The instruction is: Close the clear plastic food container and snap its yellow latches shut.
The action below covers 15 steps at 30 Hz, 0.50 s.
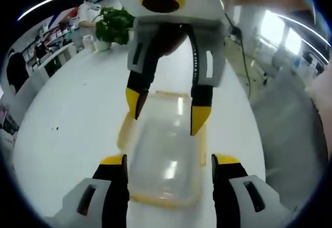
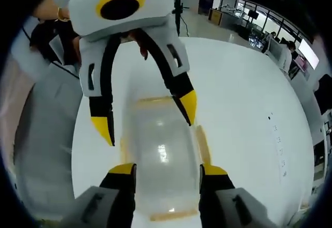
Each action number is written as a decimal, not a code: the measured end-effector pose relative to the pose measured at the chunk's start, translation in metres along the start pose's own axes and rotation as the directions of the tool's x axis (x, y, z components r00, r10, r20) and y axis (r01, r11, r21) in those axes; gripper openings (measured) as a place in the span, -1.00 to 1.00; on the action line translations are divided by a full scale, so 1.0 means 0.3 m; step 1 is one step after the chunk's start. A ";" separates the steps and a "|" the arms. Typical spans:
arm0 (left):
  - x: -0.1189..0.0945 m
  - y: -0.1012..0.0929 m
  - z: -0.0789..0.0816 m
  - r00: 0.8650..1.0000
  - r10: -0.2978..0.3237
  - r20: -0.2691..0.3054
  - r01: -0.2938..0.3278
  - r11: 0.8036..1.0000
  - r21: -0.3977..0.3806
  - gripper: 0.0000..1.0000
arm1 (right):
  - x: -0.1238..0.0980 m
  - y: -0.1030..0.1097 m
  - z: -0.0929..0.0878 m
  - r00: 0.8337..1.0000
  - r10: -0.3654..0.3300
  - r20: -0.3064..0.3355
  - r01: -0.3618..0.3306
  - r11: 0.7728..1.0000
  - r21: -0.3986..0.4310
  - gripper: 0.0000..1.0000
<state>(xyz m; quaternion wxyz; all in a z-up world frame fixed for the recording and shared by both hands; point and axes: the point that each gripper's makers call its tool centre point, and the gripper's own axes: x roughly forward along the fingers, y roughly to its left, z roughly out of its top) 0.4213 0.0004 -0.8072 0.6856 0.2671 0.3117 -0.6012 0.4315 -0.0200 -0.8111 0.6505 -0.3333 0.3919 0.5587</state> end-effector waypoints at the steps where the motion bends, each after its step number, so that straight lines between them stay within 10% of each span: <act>1: 0.000 0.000 -0.001 1.000 0.001 -0.002 -0.001 1.000 0.005 0.27 | 0.000 0.000 0.001 1.000 0.000 0.001 0.000 1.000 0.000 -0.04; 15: 0.013 0.003 -0.008 0.999 0.047 -0.026 -0.046 0.998 0.049 0.26 | 0.030 -0.037 0.039 1.000 0.003 0.020 -0.003 1.000 0.001 0.28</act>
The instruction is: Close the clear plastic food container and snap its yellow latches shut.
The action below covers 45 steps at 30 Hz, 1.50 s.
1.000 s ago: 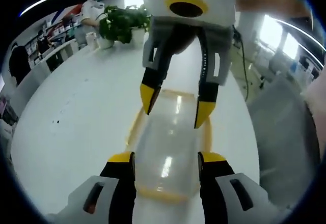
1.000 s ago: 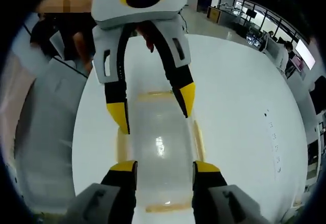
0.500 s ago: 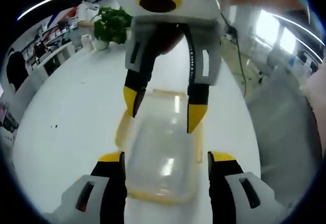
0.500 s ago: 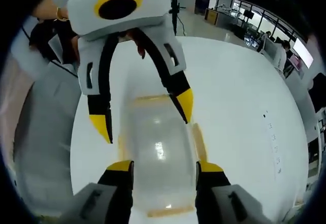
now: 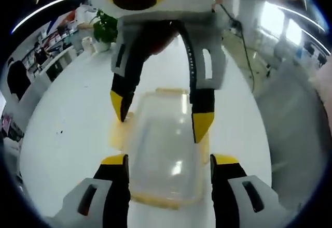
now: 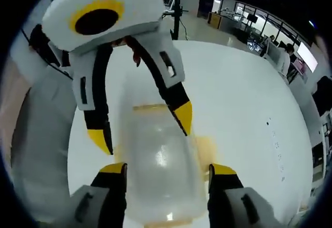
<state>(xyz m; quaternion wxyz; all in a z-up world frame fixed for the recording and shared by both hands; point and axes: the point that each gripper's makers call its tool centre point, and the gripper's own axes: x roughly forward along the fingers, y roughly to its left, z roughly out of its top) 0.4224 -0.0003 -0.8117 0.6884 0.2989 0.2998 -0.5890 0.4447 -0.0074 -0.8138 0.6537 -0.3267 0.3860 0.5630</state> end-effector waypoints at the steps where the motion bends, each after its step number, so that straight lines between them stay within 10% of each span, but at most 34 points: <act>1: 0.004 0.004 -0.004 1.000 0.021 -0.011 -0.021 0.999 0.029 0.27 | 0.003 0.004 -0.001 1.000 0.020 -0.002 -0.020 1.000 0.005 0.27; 45: 0.075 -0.030 0.027 0.986 0.159 0.040 -0.164 0.968 0.192 0.08 | 0.066 -0.002 0.006 0.953 0.302 -0.008 -0.298 0.945 0.133 0.19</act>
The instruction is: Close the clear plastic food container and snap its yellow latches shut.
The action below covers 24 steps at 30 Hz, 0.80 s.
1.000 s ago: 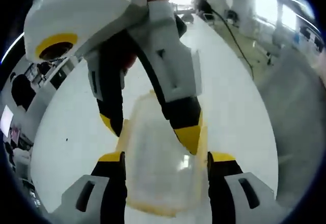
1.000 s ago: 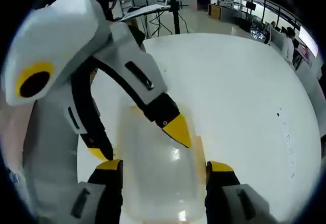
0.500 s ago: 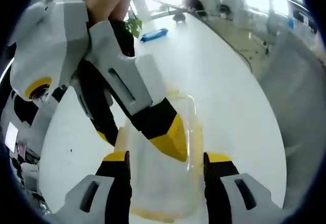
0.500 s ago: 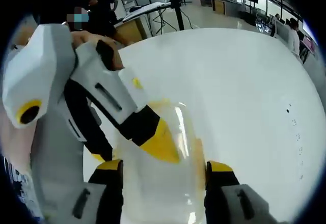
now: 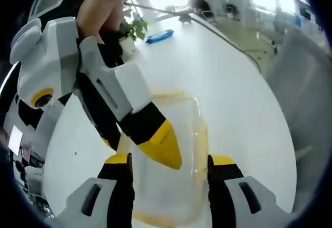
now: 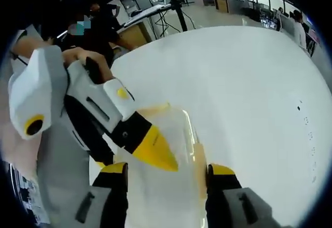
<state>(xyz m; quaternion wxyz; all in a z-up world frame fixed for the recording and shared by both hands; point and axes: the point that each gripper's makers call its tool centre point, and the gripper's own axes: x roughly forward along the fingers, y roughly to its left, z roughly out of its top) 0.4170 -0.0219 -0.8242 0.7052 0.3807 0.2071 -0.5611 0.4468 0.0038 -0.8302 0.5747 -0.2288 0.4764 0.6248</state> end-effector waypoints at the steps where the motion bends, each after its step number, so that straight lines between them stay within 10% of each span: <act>1: 0.001 -0.001 -0.001 1.000 0.005 0.000 -0.005 1.000 0.005 0.08 | 0.001 -0.002 -0.001 1.000 0.005 -0.001 -0.005 1.000 0.001 0.19; 24: 0.020 -0.002 -0.010 0.997 0.076 0.029 -0.078 0.993 0.085 0.05 | 0.000 0.010 0.004 0.992 0.125 0.003 -0.125 0.991 0.035 0.16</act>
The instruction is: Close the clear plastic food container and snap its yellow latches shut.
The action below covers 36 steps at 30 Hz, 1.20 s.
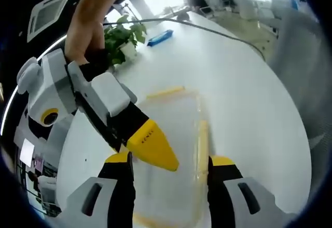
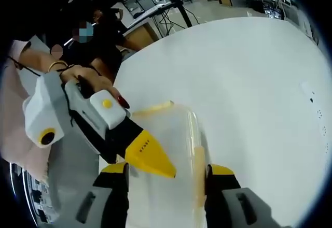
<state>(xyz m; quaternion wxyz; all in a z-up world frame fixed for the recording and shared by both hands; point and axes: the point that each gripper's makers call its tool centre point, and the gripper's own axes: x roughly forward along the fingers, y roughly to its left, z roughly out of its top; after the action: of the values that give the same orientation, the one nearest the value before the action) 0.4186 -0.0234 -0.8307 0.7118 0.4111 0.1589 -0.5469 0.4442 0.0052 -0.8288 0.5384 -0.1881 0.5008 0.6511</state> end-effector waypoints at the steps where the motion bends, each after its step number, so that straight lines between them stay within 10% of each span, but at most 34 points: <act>1: 0.001 0.002 -0.002 1.000 0.001 0.001 -0.001 1.000 -0.001 0.05 | 0.009 -0.006 -0.001 1.000 0.003 -0.001 -0.003 1.000 0.005 0.16; 19: 0.011 0.011 0.002 1.000 0.011 -0.005 -0.011 1.000 -0.003 0.06 | 0.027 -0.003 -0.006 0.999 -0.011 0.032 0.010 0.999 0.035 0.22; 36: 0.002 0.007 0.018 1.000 -0.003 -0.015 0.003 0.999 -0.040 0.07 | 0.011 0.004 0.019 0.980 -0.181 0.084 0.182 0.983 -0.004 0.27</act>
<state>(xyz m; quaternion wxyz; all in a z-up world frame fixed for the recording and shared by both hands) 0.4196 -0.0278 -0.8268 0.7179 0.4007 0.1759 -0.5414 0.4435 0.0119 -0.8285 0.6148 -0.2091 0.4549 0.6094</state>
